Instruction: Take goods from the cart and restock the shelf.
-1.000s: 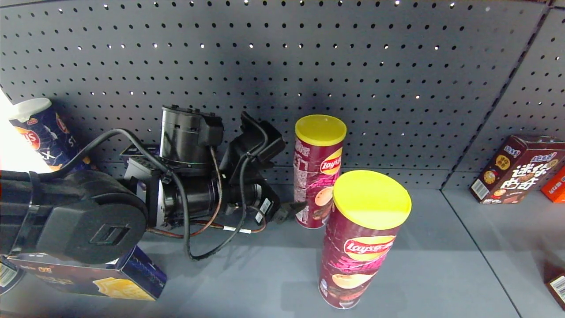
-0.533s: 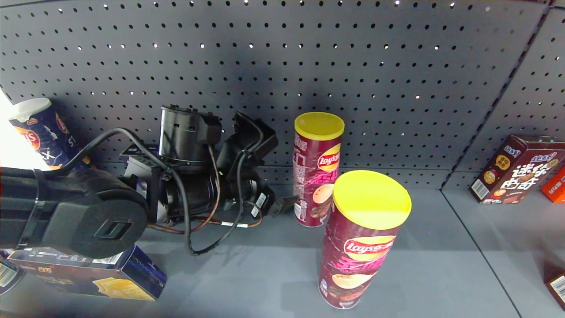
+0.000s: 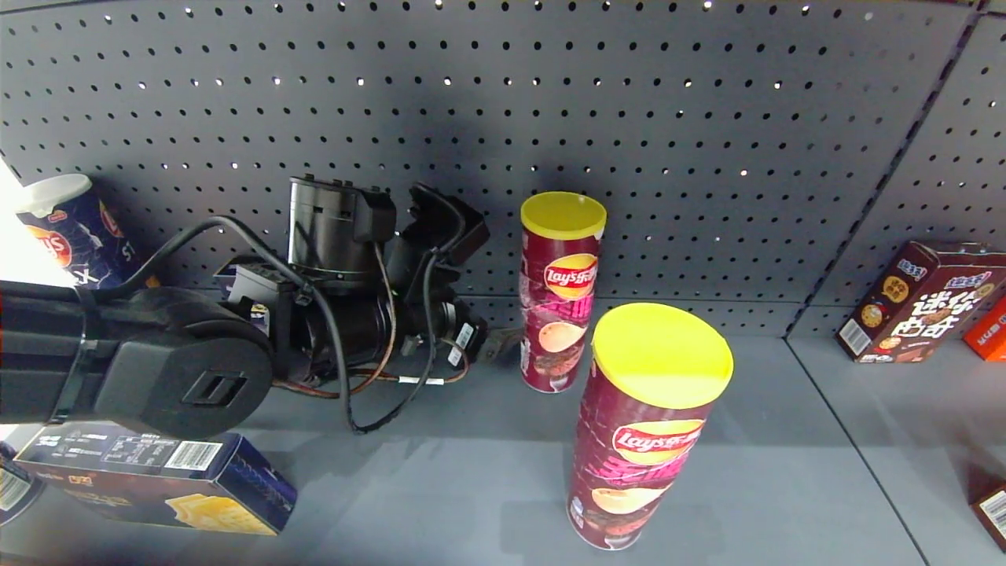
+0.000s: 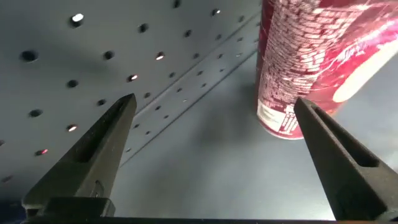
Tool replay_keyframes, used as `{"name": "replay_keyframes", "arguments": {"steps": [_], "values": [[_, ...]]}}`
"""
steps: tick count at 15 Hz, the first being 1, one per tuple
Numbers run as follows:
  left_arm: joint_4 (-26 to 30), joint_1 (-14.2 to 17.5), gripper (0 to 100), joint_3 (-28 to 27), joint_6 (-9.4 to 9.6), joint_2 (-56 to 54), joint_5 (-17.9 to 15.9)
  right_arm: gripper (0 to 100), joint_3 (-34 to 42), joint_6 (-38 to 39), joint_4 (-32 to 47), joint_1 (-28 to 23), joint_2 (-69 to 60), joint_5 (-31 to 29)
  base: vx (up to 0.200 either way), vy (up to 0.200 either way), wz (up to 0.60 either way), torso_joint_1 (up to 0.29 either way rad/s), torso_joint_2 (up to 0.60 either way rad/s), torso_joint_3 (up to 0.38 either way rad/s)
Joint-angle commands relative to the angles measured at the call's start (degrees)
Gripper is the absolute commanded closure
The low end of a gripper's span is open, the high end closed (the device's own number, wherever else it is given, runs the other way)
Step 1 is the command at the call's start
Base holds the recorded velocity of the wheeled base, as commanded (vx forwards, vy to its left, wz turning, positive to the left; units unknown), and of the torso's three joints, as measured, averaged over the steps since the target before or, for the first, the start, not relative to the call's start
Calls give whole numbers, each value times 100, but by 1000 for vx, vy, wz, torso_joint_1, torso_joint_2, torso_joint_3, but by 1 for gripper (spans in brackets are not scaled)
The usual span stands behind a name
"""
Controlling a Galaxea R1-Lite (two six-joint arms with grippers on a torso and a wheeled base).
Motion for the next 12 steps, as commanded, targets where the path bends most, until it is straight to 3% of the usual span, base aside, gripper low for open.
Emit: {"name": "replay_keyframes", "arguments": {"steps": [1, 11, 12], "values": [[-1, 51, 0, -4, 4, 16, 22, 0, 1, -4, 2, 6, 9, 0, 0, 0, 0, 0, 0, 0], [69, 78, 0, 57, 74, 42, 435, 0, 1, -4, 2, -3, 9, 0, 0, 0, 0, 0, 0, 0], [69, 69, 0, 31, 83, 122, 646, 0, 1, -4, 2, -3, 9, 0, 0, 0, 0, 0, 0, 0]]}}
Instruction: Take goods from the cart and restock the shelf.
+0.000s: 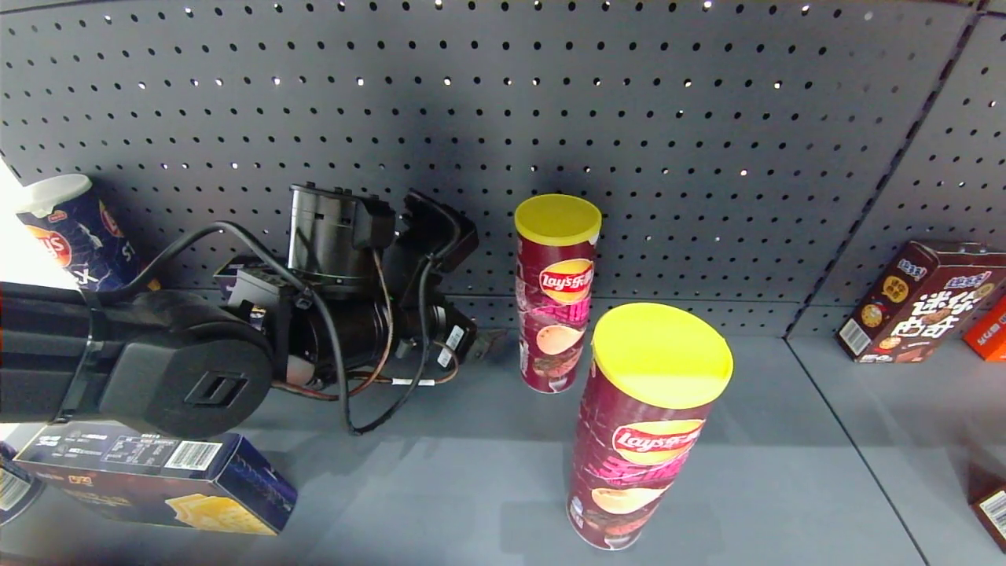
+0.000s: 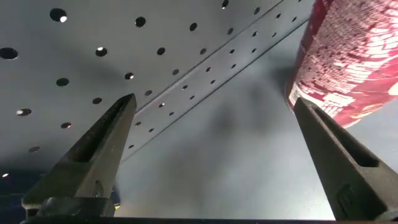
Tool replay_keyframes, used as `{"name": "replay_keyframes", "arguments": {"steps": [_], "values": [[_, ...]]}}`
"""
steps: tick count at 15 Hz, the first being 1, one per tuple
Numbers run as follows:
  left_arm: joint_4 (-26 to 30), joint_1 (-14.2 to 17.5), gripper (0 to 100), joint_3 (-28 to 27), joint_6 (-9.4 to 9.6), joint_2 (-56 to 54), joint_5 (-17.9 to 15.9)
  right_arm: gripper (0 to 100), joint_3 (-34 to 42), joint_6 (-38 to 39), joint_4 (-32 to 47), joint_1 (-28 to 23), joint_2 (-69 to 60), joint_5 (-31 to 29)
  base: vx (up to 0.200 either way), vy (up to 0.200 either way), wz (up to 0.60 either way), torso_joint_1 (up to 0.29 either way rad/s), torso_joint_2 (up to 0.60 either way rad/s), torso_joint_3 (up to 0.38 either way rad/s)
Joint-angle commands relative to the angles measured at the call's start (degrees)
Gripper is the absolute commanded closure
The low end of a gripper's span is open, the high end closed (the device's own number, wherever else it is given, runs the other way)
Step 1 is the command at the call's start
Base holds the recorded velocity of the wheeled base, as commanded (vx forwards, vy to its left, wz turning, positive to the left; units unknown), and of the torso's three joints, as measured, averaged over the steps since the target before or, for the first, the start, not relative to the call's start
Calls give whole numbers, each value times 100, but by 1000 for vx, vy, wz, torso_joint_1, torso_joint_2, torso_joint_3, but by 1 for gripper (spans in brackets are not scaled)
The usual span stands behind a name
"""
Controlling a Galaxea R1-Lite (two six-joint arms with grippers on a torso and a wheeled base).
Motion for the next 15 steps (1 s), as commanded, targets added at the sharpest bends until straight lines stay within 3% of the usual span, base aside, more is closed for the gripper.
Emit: {"name": "replay_keyframes", "arguments": {"steps": [1, 4, 15], "values": [[-5, -24, 0, -77, 4, 138, 228, 0, 1, -4, 2, 6, 9, 0, 0, 0, 0, 0, 0, 0], [-14, -94, 0, -121, 4, 226, 430, 0, 1, -4, 2, -3, 9, 0, 0, 0, 0, 0, 0, 0], [-14, -455, 0, -437, -14, 577, 491, 0, 1, -4, 2, -3, 9, 0, 0, 0, 0, 0, 0, 0]]}}
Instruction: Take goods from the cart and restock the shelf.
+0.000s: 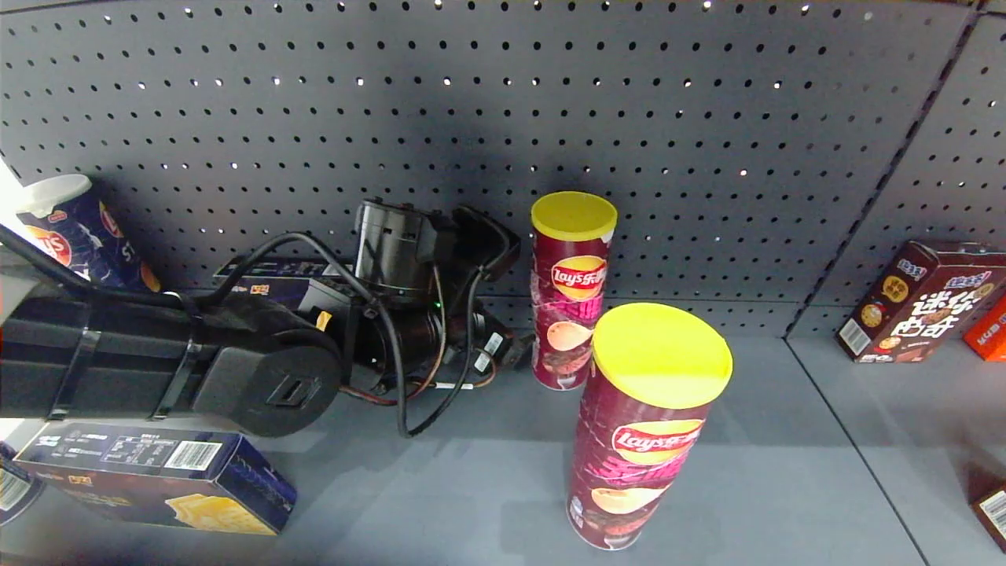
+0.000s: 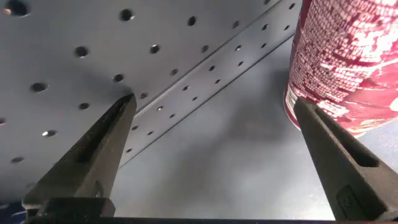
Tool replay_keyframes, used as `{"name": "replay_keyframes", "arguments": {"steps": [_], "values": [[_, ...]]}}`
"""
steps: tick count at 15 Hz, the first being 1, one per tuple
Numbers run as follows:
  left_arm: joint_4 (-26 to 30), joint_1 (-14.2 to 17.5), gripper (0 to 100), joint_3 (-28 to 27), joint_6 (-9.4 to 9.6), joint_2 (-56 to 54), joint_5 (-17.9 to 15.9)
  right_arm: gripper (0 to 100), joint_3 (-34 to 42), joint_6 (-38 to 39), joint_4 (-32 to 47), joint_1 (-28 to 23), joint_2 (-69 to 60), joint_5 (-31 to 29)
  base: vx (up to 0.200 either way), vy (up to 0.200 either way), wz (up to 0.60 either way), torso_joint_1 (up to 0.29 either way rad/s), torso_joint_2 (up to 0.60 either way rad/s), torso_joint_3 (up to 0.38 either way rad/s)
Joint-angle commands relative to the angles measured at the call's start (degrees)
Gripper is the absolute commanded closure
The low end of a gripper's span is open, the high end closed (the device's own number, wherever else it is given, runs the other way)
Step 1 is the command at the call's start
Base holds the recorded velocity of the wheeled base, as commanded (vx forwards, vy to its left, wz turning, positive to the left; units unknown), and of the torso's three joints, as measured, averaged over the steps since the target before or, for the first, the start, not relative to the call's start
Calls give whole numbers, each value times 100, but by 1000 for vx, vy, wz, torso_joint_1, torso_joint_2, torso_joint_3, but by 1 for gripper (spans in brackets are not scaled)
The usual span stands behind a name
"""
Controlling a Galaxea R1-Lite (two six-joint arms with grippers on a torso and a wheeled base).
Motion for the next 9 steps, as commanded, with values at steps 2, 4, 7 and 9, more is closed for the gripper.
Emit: {"name": "replay_keyframes", "arguments": {"steps": [2, 4, 7, 9], "values": [[-1, -47, 0, -10, -12, 50, 6, 0, 1, -4, 0, -3, 9, 0, 0, 0, 0, 0, 0, 0], [-1, -65, 0, -10, -12, 50, 6, 0, 1, -4, 0, -3, 9, 0, 0, 0, 0, 0, 0, 0], [-1, -126, 0, -10, -29, 50, 15, 0, 1, -4, 0, 6, 9, 0, 0, 0, 0, 0, 0, 0], [8, -179, 0, -10, -38, 50, 15, 0, 1, -4, 0, -3, 9, 0, 0, 0, 0, 0, 0, 0]]}}
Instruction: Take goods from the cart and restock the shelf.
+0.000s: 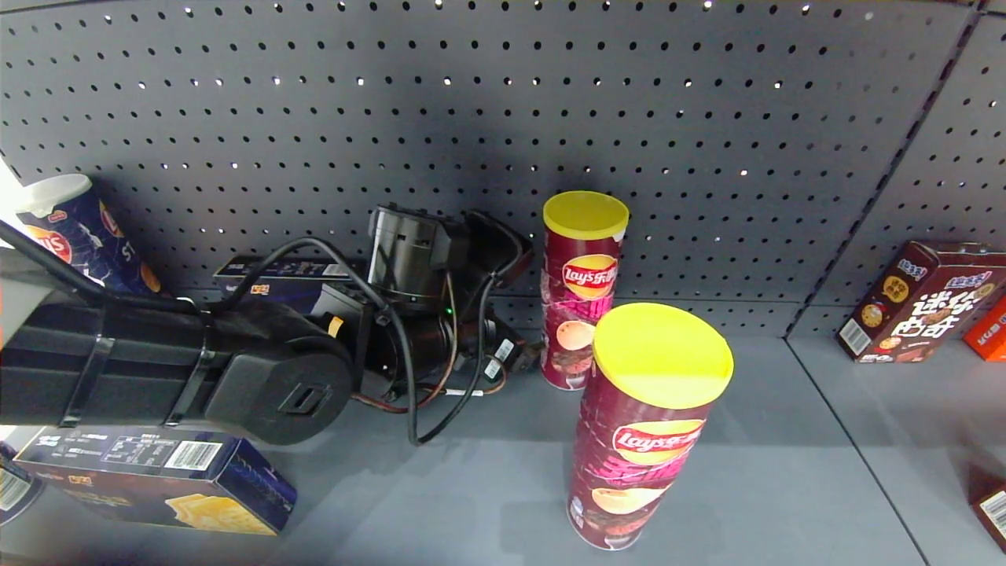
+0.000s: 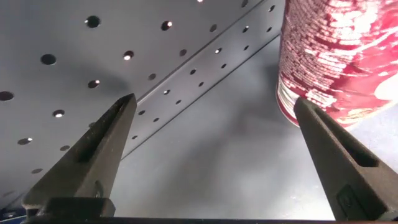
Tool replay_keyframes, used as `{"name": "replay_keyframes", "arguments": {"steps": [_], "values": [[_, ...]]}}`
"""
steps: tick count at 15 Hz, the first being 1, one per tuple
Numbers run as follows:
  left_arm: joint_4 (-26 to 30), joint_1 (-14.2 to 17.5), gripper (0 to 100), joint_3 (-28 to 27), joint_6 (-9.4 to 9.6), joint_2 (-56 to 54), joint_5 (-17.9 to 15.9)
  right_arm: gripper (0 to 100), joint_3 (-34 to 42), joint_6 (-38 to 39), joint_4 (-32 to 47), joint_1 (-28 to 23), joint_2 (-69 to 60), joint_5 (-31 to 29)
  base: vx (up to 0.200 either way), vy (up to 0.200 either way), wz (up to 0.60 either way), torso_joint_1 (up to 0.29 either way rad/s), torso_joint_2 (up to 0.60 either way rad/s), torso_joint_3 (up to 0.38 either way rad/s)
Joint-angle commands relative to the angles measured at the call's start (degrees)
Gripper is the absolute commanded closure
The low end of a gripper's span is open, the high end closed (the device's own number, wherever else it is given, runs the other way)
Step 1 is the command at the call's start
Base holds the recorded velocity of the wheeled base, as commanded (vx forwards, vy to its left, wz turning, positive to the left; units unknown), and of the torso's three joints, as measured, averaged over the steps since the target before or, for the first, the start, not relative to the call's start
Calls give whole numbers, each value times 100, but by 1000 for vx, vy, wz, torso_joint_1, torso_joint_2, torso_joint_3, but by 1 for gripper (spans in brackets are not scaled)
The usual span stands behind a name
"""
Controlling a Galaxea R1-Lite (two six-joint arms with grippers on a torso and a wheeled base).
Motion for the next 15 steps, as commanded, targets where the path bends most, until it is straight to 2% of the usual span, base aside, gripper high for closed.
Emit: {"name": "replay_keyframes", "arguments": {"steps": [1, 15], "values": [[3, -34, 0, -1, 1, 1, 4, 0, 1, -1, 2, -3, 9, -2, 0, 0, 0, 0, 0, 0], [3, -201, 0, -97, -8, 167, 30, 0, 1, -1, 2, -3, 9, -2, 0, 0, 0, 0, 0, 0]]}}
